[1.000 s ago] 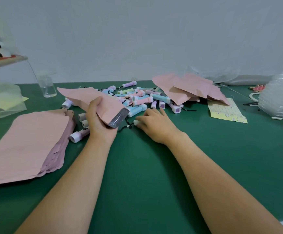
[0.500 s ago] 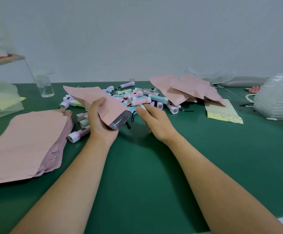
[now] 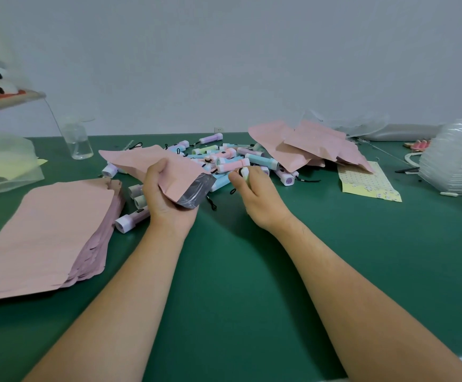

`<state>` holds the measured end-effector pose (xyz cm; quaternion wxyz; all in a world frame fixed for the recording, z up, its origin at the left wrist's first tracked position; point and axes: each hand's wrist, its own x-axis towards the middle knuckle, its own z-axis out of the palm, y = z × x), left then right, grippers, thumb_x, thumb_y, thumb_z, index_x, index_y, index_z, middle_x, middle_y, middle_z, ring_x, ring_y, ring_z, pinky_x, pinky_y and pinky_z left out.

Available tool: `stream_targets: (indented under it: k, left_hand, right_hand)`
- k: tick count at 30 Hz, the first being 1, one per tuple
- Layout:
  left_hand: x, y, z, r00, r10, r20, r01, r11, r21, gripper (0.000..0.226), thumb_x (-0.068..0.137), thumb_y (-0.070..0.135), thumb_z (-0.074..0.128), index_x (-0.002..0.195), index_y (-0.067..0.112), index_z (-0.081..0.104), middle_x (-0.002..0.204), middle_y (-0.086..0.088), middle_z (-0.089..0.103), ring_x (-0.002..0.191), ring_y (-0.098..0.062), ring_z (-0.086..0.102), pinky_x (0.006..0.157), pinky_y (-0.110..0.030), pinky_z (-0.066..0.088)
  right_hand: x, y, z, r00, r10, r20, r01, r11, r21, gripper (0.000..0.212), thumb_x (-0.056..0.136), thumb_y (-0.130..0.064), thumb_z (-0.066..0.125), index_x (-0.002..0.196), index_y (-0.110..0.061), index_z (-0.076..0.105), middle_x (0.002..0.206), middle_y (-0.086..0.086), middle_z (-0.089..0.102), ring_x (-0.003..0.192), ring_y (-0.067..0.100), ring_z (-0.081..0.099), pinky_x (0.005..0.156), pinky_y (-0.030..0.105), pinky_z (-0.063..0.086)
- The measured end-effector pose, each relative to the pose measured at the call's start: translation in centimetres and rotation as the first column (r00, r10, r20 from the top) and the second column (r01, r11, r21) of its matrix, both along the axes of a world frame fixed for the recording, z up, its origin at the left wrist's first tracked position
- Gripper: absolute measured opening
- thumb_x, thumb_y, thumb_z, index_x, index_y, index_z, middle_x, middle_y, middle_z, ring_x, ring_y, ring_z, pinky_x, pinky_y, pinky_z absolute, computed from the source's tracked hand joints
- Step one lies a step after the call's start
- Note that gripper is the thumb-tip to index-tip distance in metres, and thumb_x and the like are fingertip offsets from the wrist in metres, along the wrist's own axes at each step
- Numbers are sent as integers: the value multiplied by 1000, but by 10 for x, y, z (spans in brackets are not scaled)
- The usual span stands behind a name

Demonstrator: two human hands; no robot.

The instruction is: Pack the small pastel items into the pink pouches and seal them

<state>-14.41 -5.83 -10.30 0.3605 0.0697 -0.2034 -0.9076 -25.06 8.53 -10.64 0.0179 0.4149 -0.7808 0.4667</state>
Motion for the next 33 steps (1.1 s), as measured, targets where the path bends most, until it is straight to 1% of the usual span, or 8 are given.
stream_targets:
  k: [3, 7, 12, 16, 19, 21, 27, 33]
  left_hand:
    - [1, 0, 0, 1000, -19, -14, 20, 1000, 14, 36, 88, 25, 73, 122, 18, 63, 110, -6, 67, 103, -30, 67, 96, -44, 58]
    - [0, 4, 3, 1000, -11, -19, 12, 999, 37, 35, 89, 25, 72, 121, 18, 63, 104, -5, 68, 100, -29, 67, 93, -43, 59]
    - [0, 6, 7, 997, 36, -71, -30, 996, 80, 30, 92, 26, 67, 121, 18, 62, 107, -5, 66, 101, -29, 66, 101, -45, 56]
    - [-3, 12, 9, 994, 85, -64, -78, 991, 106, 31, 93, 29, 66, 120, 16, 65, 105, -8, 68, 98, -31, 68, 97, -46, 58]
    - [-5, 16, 8, 995, 80, -52, -76, 994, 85, 25, 94, 31, 63, 112, 15, 68, 94, -7, 71, 84, -28, 73, 80, -39, 63]
    - [-7, 17, 7, 995, 72, -72, -67, 995, 73, 26, 95, 32, 60, 112, 14, 66, 102, -9, 68, 94, -30, 69, 98, -42, 58]
    - [-7, 22, 6, 1000, 2, -29, 0, 999, 41, 43, 93, 46, 58, 109, 7, 67, 94, -16, 70, 89, -35, 70, 88, -41, 56]
    - [-9, 31, 6, 997, -81, 16, 81, 996, 30, 46, 93, 50, 55, 109, 7, 63, 91, -13, 69, 99, -32, 64, 96, -35, 51]
  right_hand:
    - [-1, 3, 2, 963, -110, -248, 152, 976, 158, 48, 106, -56, 33, 74, -21, 35, 90, -1, 48, 94, 27, 47, 78, 43, 40]
    - [-8, 9, 1, 905, -213, -369, 323, 909, 265, 57, 106, -63, 26, 70, -19, 35, 64, 2, 50, 63, 30, 51, 51, 37, 28]
    - [-3, 6, 9, 971, -139, 197, 178, 965, -194, 56, 105, -59, 41, 66, -19, 34, 53, -13, 38, 50, 12, 33, 51, 32, 26]
    - [9, 3, 25, 798, 255, 546, 112, 827, -551, 58, 104, -58, 47, 89, -3, 55, 56, -3, 31, 46, 14, 20, 47, 25, 16]
    - [25, -3, 26, 839, 327, 435, -4, 803, -595, 62, 105, -52, 51, 88, 7, 49, 61, 1, 28, 50, 16, 20, 44, 22, 20]
    - [34, -7, 24, 862, 333, 382, -42, 798, -602, 52, 105, -46, 54, 80, -2, 47, 61, -1, 34, 51, 16, 24, 44, 23, 24]
    - [41, -9, 16, 998, 62, 5, -54, 891, -451, 30, 96, -48, 68, 87, -20, 70, 73, -15, 67, 64, 10, 57, 62, 34, 47]
    - [40, -8, 11, 912, -171, -373, 55, 952, -302, 26, 89, -45, 77, 100, -21, 81, 86, -10, 73, 94, 20, 57, 75, 41, 51]
